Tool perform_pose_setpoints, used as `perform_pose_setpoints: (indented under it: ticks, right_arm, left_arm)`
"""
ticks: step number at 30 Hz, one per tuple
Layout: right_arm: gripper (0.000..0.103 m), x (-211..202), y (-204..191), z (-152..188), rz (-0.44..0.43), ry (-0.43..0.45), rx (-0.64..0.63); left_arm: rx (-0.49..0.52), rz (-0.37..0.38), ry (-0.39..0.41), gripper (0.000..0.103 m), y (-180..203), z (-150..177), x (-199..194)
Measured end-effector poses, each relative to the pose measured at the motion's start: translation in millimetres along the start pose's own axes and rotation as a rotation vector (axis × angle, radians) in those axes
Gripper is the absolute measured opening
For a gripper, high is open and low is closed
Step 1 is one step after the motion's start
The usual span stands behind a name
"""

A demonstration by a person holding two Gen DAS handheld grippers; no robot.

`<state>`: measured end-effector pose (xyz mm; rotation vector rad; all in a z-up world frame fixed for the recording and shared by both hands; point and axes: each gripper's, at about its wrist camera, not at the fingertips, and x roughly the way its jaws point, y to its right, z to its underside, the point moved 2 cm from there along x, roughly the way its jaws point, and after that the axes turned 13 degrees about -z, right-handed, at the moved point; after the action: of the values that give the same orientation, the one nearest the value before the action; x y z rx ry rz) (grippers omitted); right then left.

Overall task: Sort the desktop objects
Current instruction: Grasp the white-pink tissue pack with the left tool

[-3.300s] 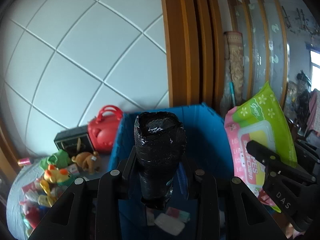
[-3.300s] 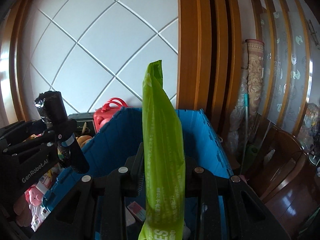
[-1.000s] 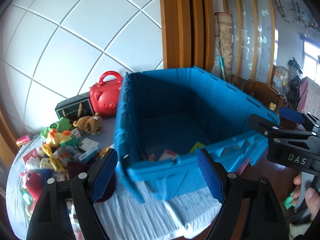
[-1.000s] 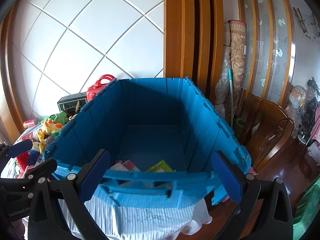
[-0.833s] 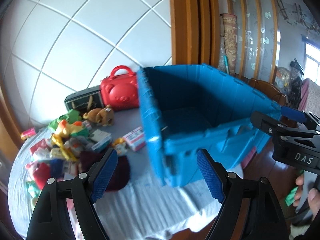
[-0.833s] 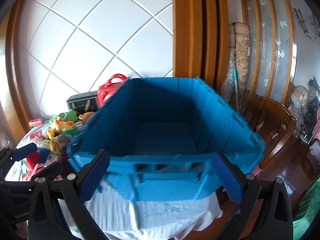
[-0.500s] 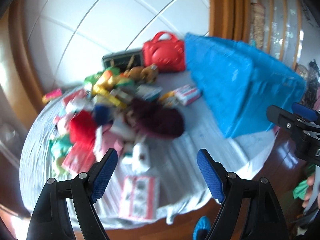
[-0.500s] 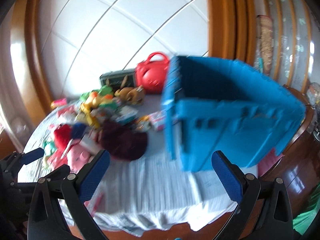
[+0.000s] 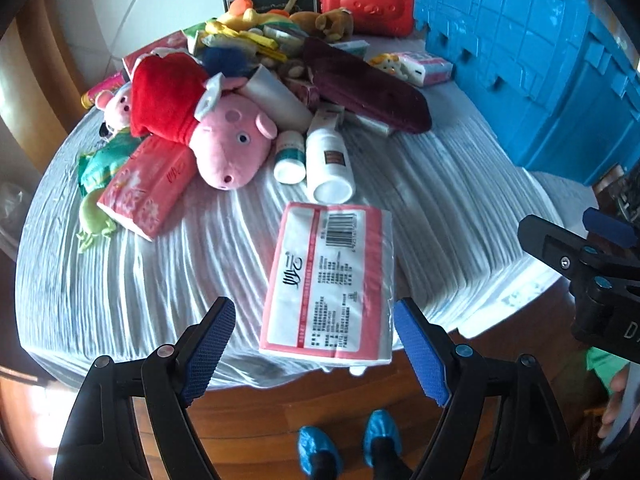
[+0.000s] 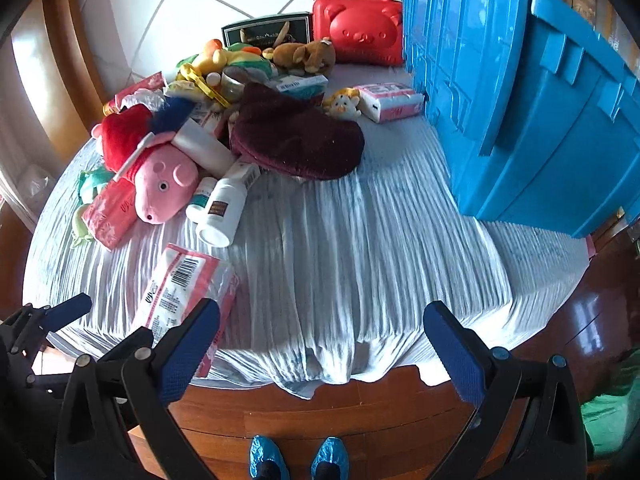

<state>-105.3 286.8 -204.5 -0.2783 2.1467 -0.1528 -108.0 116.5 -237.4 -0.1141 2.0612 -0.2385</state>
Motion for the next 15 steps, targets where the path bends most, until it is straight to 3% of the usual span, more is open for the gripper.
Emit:
perform_pose_setpoints:
  ticks: [4, 8, 15]
  right_arm:
    - [0.103, 20, 19, 4, -0.001, -0.037, -0.005]
    - [0.103, 39, 34, 6, -0.019, -0.067, -0.012]
    - [0.103, 66, 37, 4, -0.064, -0.107, -0.035]
  left_arm:
    - [0.003, -0.027, -0.046, 0.082, 18, 3, 30]
    - [-0.015, -0.059, -0.034, 0.089, 25, 2, 40]
    - [-0.051, -0.102, -0.036, 0.091, 24, 0, 51]
